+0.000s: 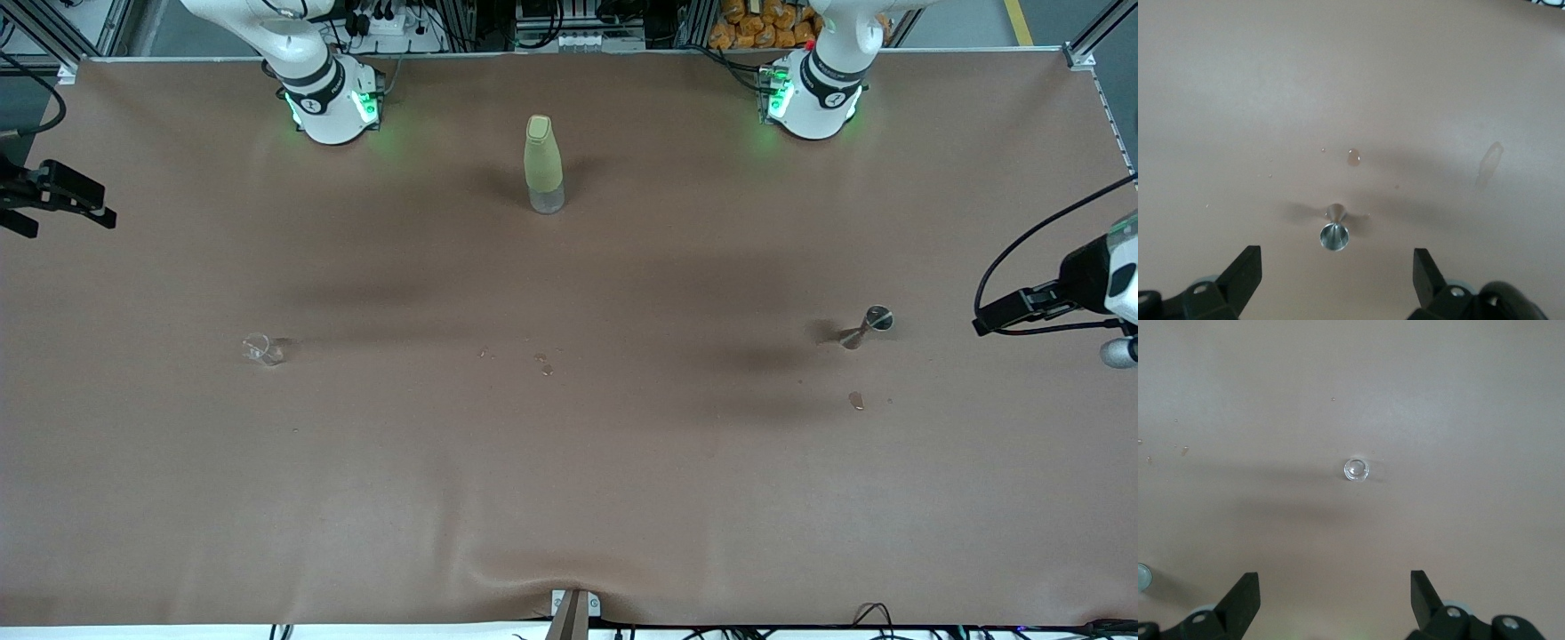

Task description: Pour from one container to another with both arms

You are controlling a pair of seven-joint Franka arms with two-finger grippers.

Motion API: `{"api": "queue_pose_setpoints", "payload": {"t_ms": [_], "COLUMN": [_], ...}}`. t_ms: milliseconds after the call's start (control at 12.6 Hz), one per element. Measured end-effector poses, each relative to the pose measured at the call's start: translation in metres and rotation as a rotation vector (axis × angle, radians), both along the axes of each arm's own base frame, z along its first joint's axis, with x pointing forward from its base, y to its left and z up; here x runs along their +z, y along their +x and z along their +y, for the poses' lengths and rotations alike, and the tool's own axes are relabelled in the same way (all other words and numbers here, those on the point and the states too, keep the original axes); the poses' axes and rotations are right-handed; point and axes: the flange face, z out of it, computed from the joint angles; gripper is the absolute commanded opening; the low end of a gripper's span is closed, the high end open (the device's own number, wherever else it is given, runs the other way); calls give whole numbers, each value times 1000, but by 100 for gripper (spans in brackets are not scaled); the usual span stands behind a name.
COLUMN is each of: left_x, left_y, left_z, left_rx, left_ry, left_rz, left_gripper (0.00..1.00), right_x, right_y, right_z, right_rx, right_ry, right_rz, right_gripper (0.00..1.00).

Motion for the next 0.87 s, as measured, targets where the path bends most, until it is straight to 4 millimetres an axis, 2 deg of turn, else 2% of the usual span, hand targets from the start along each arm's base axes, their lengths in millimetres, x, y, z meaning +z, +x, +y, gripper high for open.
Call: {"api": "queue_pose_setpoints", "payload": {"t_ms": [396,872], "left_x": [16,52], "left_y": [-11,-27], "left_z": [-8,-16], "left_rx": [-64,-74], "left_ry": [6,-3], "left_rz": [-41,-66], "left_gripper": [100,100], "right_x": [7,6], "right_y": [1,0], "right_z": [5,3], "right_rx": [9,5], "right_ry": [-1,-1], "right_rz": [-12,-10], "right_gripper": [100,100]}}
